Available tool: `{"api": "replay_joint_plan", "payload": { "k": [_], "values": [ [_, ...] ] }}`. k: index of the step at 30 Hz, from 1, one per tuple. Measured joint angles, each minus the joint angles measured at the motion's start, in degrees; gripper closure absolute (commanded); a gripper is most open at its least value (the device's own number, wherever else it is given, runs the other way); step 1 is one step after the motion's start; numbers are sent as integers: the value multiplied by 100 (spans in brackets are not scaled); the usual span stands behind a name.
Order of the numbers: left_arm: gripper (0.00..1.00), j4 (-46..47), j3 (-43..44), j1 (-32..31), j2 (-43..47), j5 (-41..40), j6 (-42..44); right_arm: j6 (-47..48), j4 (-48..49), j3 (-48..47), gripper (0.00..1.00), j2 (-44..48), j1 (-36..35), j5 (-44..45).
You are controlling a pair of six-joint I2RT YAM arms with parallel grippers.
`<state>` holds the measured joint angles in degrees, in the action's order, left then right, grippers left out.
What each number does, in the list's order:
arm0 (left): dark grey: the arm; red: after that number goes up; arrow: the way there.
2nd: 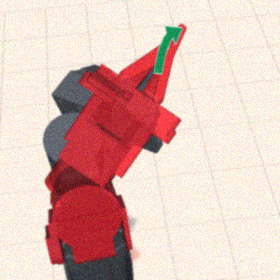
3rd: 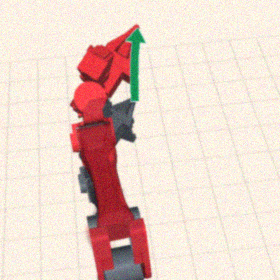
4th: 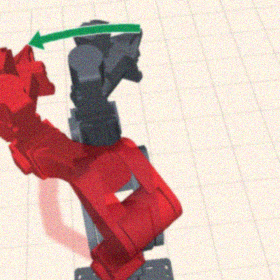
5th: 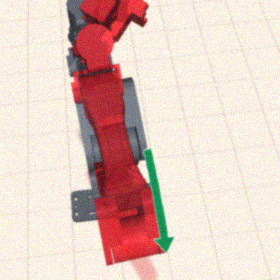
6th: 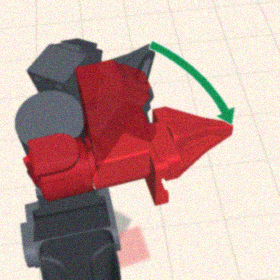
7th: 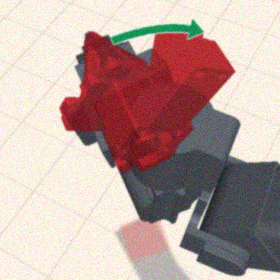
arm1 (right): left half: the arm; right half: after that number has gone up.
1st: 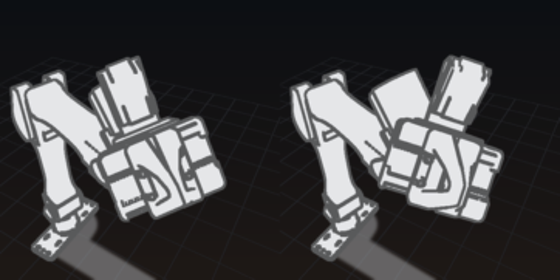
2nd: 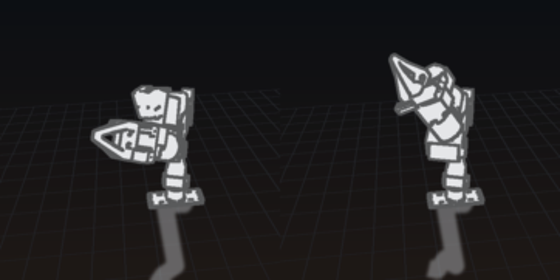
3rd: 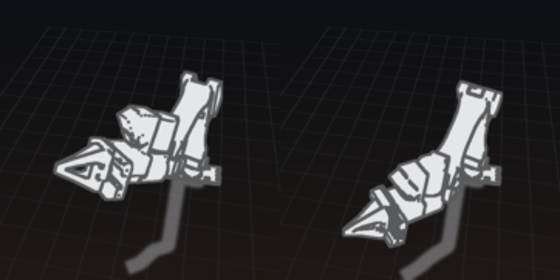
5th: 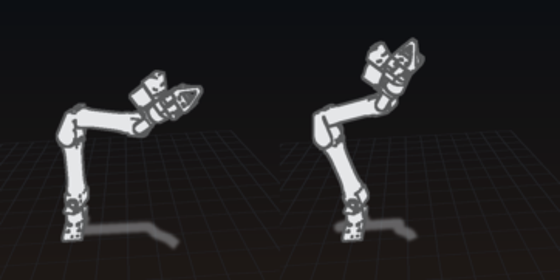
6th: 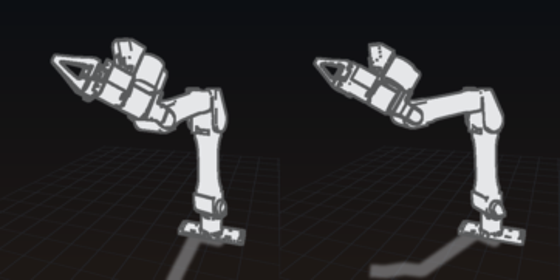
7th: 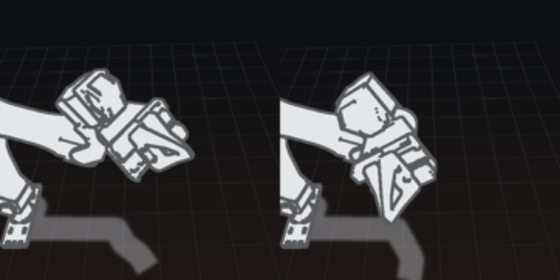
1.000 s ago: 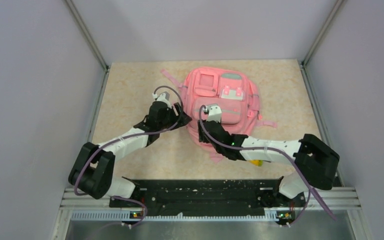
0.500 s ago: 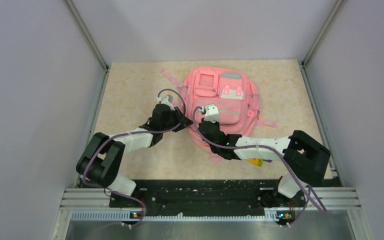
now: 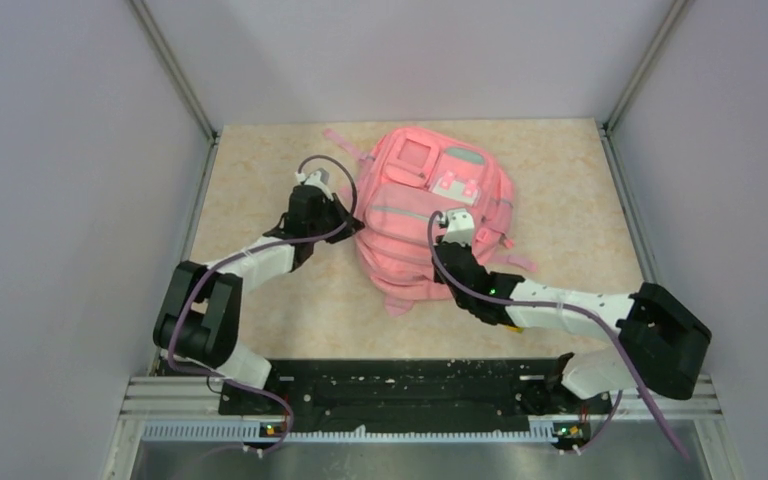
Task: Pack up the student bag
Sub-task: Zip the student bag at the center of the board.
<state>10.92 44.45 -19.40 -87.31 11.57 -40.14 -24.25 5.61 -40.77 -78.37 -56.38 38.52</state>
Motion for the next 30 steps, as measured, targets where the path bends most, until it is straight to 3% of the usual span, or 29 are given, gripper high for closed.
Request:
{"api": "replay_joint_plan", "payload": {
  "k": [4,9,14,18,21,26,28,30],
  "values": [
    [97,-306,542,278,-348,11,380,-44,61,415,100,348,446,-297],
    [45,-599,1141,363,-758,107,817,87,472,553,100,417,870,-903],
    [32,-341,833,595,-455,-205,942,330,546,588,100,444,953,-1152],
    [30,-155,-81,562,396,-201,789,378,592,619,100,444,975,-1259],
    [30,-35,-691,203,903,-111,579,380,610,627,100,444,981,-1300],
    [34,195,-1296,-334,1008,31,210,380,678,627,100,444,986,-1399],
    [43,216,-1414,-472,979,37,94,378,686,627,100,444,1003,-1438],
    [60,369,-1425,-570,855,59,-22,380,688,627,100,444,1008,-1462]
  ]
}}
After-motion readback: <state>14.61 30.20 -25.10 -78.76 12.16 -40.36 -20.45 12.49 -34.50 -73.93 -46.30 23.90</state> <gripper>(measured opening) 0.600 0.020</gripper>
